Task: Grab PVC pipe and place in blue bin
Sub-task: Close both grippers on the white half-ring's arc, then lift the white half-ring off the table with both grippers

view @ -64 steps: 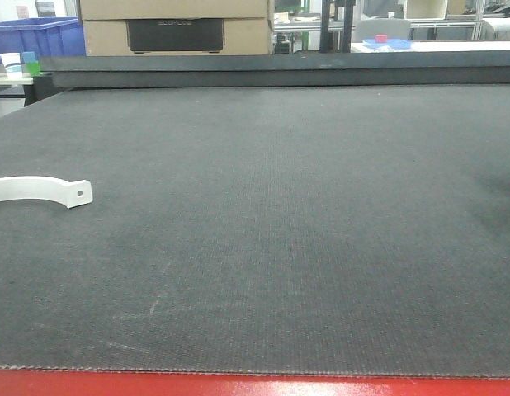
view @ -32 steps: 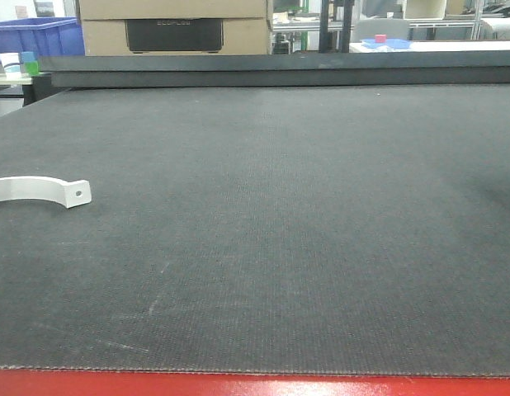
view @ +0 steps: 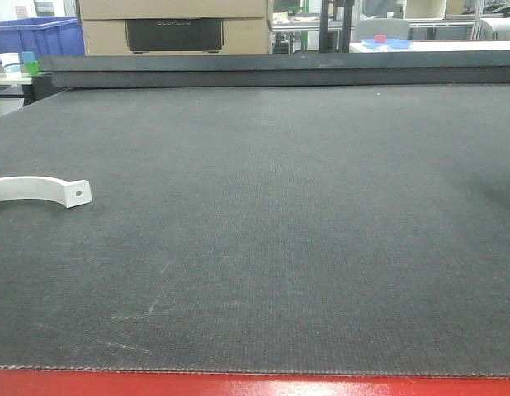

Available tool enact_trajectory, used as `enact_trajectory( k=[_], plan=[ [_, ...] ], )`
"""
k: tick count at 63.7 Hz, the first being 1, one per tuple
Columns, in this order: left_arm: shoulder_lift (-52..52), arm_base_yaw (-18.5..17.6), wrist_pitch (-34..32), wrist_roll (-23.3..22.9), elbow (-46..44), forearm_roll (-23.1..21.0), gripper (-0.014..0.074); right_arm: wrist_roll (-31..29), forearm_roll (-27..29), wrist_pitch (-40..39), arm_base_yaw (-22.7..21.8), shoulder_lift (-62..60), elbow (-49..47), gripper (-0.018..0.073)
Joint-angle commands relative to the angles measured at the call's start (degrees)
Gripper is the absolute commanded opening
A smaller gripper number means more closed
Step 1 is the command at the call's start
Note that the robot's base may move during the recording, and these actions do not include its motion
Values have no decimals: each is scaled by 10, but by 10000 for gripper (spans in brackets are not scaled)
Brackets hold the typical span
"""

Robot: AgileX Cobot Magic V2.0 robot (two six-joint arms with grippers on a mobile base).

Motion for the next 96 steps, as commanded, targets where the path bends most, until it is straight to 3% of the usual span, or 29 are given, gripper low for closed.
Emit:
enact_trajectory(
  k=[1, 16, 36, 52, 61, 80, 96],
  plan=[
    [6, 1, 12, 0, -2, -12, 221, -1, -1, 1, 2, -7, -4, -162],
    [6, 1, 40, 0, -3, -38, -115, -1, -1, -3, 2, -7, -4, -162],
    [-13, 1, 149, 0, -56, -65, -111, -1, 3, -2, 2, -32, -4, -162],
    [-111, 0, 210, 0, -85, -149, -111, -1, 3, 9, 2, -105, -4, -162],
    [-196, 0, 235, 0, -85, -198, -111, -1, 31, 23, 2, -159, -4, -162],
    [-375, 0, 125, 0, -61, -217, -111, -11, 39, -38, 2, -278, -4, -162],
    [-510, 0, -25, 11, 74, -209, -111, -66, 39, -123, 2, -378, 32, -162]
  ],
)
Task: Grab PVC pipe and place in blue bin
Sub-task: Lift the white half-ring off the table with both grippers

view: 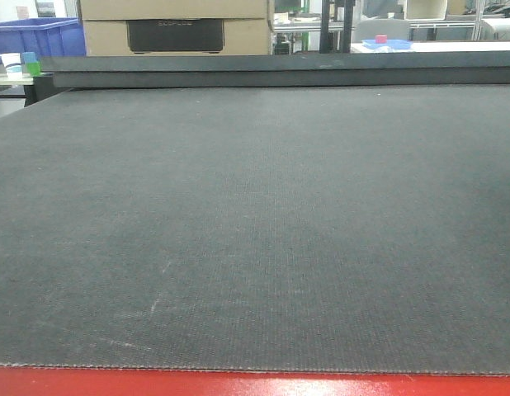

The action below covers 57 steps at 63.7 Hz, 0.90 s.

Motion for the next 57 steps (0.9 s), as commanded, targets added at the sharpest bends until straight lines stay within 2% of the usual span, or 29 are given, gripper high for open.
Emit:
enact_trajectory(
  k=[1, 12, 27, 44, 57],
  plan=[
    [-49, 0, -72, 5, 57, 3, -111, -27, -1, -59, 2, -48, 26, -162],
    [-156, 0, -195, 5, 178, 8, -111, -52, -5, -136, 2, -148, 103, -162],
    [-252, -3, -213, 5, 212, 20, -111, -66, -47, -153, 2, -240, 139, -162],
    [-259, -68, -281, 5, 212, 20, -111, -66, -55, -183, 3, -261, 139, -162],
    [-259, -74, -280, 5, 212, 20, -111, -66, -55, -183, 3, -261, 139, -162]
  ],
)
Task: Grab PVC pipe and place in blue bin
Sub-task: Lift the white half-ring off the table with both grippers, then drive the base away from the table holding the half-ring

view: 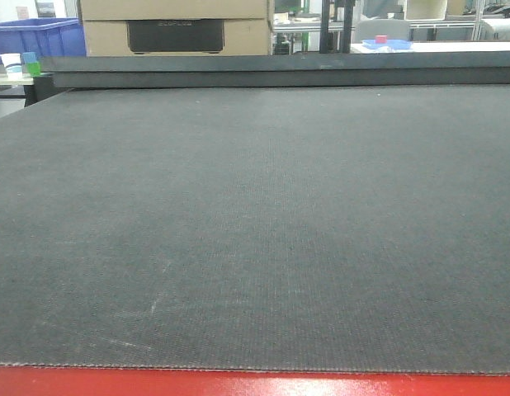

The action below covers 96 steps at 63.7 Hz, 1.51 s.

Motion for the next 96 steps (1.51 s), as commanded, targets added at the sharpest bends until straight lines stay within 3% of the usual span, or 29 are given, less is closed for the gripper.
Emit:
enact_trajectory(
  k=[1, 96],
  plan=[
    [-4, -3, -19, 1, -1, -3, -111, -4, -7, -19, 0, -3, 1, -162],
    [-4, -3, -19, 1, -1, -3, -111, -4, -6, -24, 0, -3, 1, -162]
  ],
)
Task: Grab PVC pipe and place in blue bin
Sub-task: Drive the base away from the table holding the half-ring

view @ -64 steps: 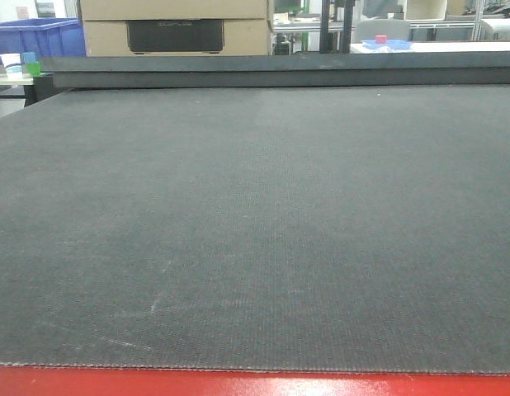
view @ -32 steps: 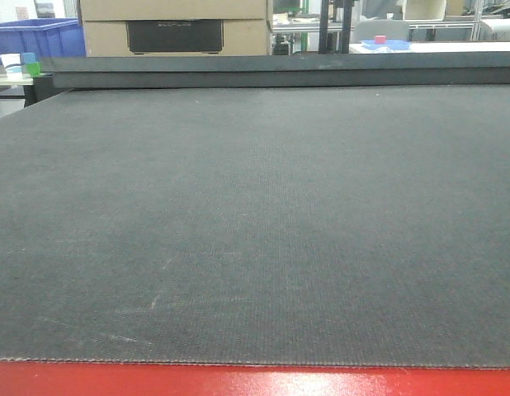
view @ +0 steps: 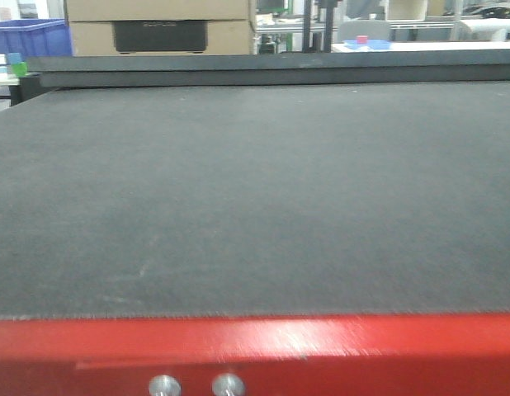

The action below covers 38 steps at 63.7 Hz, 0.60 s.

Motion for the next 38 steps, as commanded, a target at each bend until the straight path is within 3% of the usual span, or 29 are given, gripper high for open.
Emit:
enact_trajectory(
  k=[1, 38],
  plan=[
    [-4, -2, -16, 1, -1, -3, -111, -4, -5, -16, 0, -3, 1, -162],
    [-8, -2, -16, 1, -1, -3, -111, -4, -5, -16, 0, -3, 1, -162]
  ],
)
